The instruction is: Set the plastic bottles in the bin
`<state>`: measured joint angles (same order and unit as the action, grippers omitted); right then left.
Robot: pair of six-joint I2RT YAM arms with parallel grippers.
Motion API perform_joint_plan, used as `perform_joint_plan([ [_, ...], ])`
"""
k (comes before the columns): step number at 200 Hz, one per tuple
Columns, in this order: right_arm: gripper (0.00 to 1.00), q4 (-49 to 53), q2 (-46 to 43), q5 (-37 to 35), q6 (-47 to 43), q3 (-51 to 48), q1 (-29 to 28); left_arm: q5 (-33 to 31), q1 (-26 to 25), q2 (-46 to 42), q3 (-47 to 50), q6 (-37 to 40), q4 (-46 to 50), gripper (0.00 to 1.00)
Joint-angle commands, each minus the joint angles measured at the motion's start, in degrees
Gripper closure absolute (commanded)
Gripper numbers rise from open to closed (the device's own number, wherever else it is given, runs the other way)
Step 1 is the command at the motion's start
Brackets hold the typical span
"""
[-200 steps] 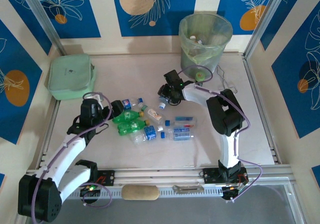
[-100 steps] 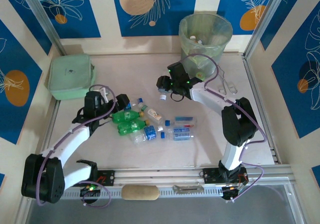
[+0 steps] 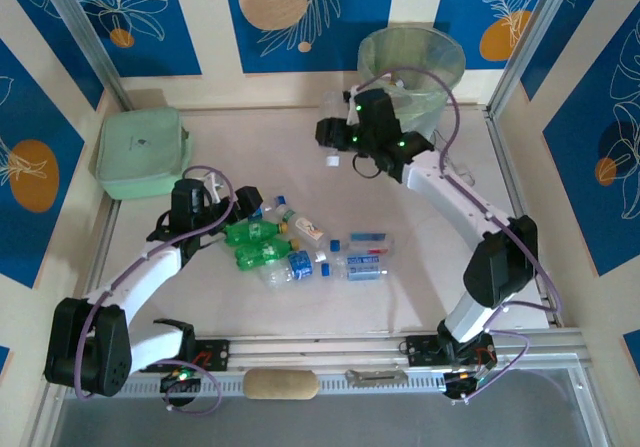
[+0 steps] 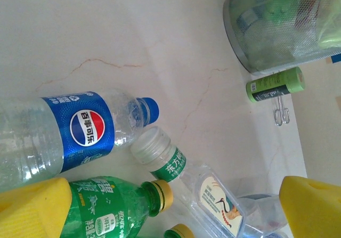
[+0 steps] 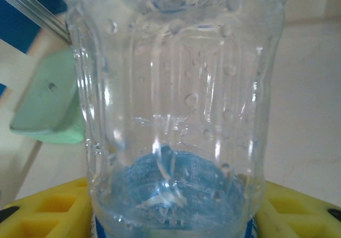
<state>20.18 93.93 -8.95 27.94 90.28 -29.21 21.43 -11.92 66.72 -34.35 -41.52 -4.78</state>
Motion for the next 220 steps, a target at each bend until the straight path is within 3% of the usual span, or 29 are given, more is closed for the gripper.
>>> perform_joint_plan([
  [1,0.56,2.14,-2.90,3.16,-5.26,4.95,2.89,1.76,-0.45,-0.09,-1.44,1.46,-0.20,0.00],
  [41,0.56,1.53,-1.85,6.49,-7.09,13.04,11.70,1.35,-1.76,-1.02,-0.99,2.77,1.15,0.00],
  [100,0.56,4.28,10.13,4.78,-4.52,29.81,23.67,0.24,-3.85,-1.87,-1.25,4.46,3.48,0.00],
  [220,0.54,17.93,38.65,3.32,-2.75,58.32,25.82,-3.07,-8.55,-2.97,1.21,3.55,3.90,0.00],
])
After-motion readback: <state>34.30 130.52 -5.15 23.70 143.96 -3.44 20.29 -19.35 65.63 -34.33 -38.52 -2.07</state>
